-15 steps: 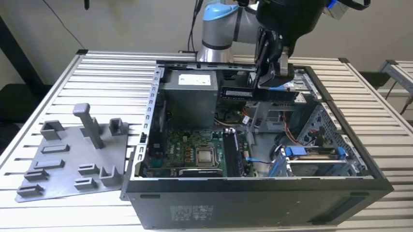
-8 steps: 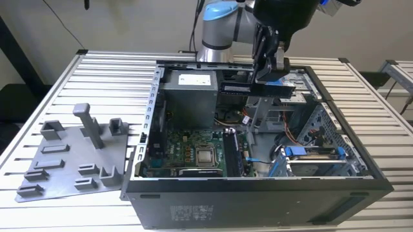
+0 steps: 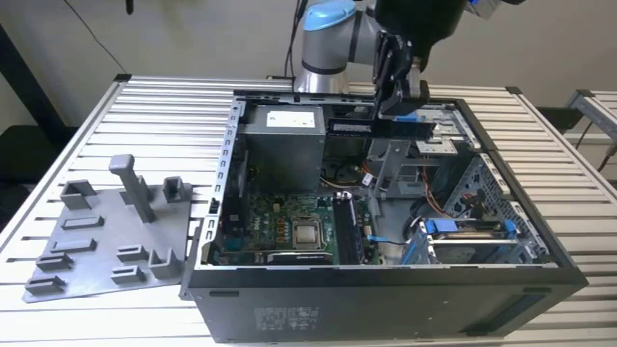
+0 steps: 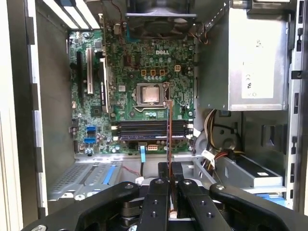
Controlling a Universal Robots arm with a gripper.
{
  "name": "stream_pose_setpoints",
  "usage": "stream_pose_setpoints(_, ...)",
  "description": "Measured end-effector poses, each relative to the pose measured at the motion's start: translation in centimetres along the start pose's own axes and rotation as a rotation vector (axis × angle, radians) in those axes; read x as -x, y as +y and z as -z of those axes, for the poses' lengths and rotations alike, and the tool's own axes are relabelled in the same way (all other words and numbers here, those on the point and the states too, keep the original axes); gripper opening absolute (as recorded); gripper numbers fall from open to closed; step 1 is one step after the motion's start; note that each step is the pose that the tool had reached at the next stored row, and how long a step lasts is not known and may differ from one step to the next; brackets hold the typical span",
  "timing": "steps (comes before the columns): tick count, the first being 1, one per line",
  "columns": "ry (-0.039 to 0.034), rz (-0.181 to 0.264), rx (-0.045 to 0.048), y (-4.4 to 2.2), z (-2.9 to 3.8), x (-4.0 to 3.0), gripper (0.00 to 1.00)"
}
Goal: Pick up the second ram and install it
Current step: 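Pick up the second ram and move it above second insertion slot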
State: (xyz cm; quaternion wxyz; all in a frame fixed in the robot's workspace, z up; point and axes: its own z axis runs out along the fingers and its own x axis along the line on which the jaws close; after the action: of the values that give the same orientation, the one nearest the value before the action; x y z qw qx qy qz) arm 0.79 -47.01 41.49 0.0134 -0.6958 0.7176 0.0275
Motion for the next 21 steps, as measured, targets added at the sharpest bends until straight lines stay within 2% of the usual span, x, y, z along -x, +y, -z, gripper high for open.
stream_pose_setpoints(4, 0.0, 0.017, 0.0009, 0.02, -0.15, 0.56, 0.14)
stream_pose_setpoints(10, -0.0022, 0.018, 0.0011, 0.06, -0.31, 2.28, 0.14)
stream_pose_setpoints(12, -0.0023, 0.018, 0.0011, 0.08, -0.33, 2.63, 0.14)
stream_pose_setpoints(17, -0.0023, 0.018, 0.001, 0.08, -0.36, 3.03, 0.14)
stream_pose_setpoints(21, -0.0024, 0.018, 0.001, 0.09, -0.36, 3.05, 0.14)
